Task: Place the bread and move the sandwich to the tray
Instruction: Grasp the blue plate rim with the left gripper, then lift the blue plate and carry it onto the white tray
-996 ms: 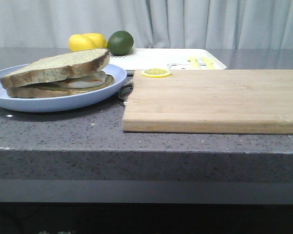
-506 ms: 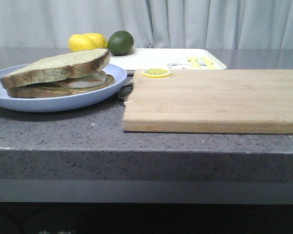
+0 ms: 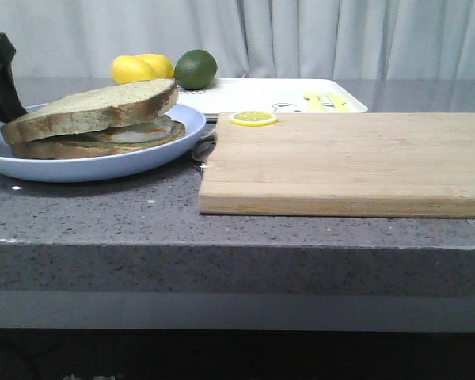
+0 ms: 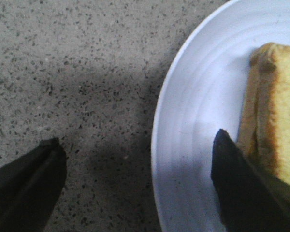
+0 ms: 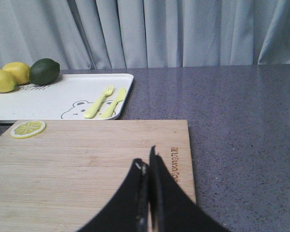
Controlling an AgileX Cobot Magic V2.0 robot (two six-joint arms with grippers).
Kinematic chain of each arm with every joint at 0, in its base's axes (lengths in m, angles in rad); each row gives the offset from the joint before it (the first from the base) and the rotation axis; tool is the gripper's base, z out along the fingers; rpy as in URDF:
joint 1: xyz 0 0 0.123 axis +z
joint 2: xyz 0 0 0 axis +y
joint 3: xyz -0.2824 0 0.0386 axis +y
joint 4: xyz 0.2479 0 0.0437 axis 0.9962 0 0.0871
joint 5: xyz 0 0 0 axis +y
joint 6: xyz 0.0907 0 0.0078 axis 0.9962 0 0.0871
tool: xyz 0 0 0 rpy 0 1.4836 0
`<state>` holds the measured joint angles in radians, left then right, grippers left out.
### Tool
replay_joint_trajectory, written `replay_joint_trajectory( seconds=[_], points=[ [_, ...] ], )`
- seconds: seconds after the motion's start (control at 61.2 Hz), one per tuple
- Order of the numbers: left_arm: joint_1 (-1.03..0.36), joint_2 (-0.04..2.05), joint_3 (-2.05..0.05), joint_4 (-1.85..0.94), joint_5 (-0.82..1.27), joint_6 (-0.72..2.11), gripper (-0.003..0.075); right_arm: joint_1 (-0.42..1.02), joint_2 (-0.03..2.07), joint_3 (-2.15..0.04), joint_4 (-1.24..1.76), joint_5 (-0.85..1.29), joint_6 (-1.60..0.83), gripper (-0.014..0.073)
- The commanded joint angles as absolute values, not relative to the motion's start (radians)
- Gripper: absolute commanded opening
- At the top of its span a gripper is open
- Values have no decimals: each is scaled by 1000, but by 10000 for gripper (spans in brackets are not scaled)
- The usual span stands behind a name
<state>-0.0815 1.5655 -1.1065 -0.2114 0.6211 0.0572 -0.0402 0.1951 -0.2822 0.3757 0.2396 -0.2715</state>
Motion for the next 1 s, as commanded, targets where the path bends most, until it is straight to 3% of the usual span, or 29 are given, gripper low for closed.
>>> replay_joint_trajectory(
  seconds=[0.0, 0.131, 0.245, 0.457, 0.751, 0.98],
  points=[
    [-90, 1560, -1141, -220, 573, 58, 597, -43, 200, -307, 378, 169, -280, -59],
    [-90, 1578, -1141, -220, 573, 58, 538, -43, 200, -307, 378, 172, -280, -59],
    [-90, 1589, -1141, -222, 581, 58, 399, -43, 200, -307, 378, 172, -280, -59],
    [-90, 1595, -1141, -224, 600, 58, -9, -43, 200, -307, 378, 172, -280, -59],
    [-80, 1550, -1209, -267, 665, 58, -20, -43, 200, -307, 378, 173, -280, -59],
    [-38, 1537, -1371, -467, 751, 153, -20, -43, 200, -307, 378, 173, -280, -59]
  ],
)
